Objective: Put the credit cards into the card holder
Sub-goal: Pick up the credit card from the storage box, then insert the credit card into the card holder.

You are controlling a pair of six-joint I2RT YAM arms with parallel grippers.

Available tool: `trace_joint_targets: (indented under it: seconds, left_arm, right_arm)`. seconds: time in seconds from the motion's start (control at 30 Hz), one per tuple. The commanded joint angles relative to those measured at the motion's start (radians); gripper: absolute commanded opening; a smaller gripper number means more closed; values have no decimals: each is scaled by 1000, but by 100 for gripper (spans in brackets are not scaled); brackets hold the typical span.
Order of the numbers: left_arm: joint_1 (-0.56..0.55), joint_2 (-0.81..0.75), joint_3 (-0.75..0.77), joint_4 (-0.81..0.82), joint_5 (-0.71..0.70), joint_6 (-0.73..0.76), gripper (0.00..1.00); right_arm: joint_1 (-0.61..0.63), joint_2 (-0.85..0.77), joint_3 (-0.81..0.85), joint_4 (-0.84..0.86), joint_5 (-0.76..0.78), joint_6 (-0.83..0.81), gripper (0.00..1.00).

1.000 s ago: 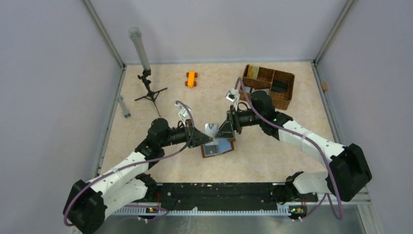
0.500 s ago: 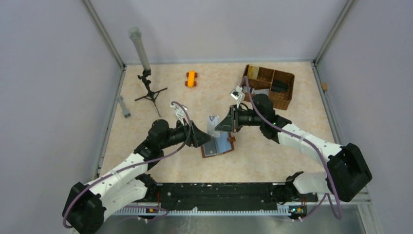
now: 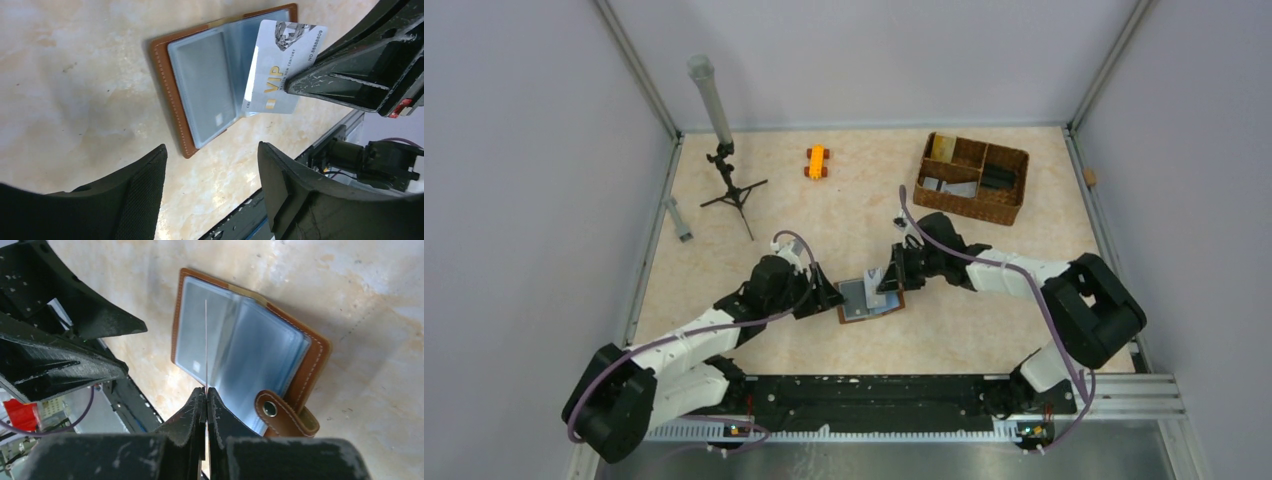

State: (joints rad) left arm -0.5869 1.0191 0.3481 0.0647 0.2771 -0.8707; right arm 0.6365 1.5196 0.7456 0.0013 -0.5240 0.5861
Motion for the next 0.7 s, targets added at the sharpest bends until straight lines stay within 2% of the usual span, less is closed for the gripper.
trace_joint_targets:
  seconds: [0.0, 0.23, 0.67]
  left_arm:
    - [-1, 46, -1, 50, -17, -28, 68]
    - [0, 130, 3, 85, -8, -13, 59]
    - [0, 247, 0, 161, 6, 11, 49]
  right_arm:
    - [14, 36, -3, 24, 36, -15, 0]
    - [14, 75, -19, 52, 46, -3, 0]
    - [14, 134, -29, 58, 11, 21, 0]
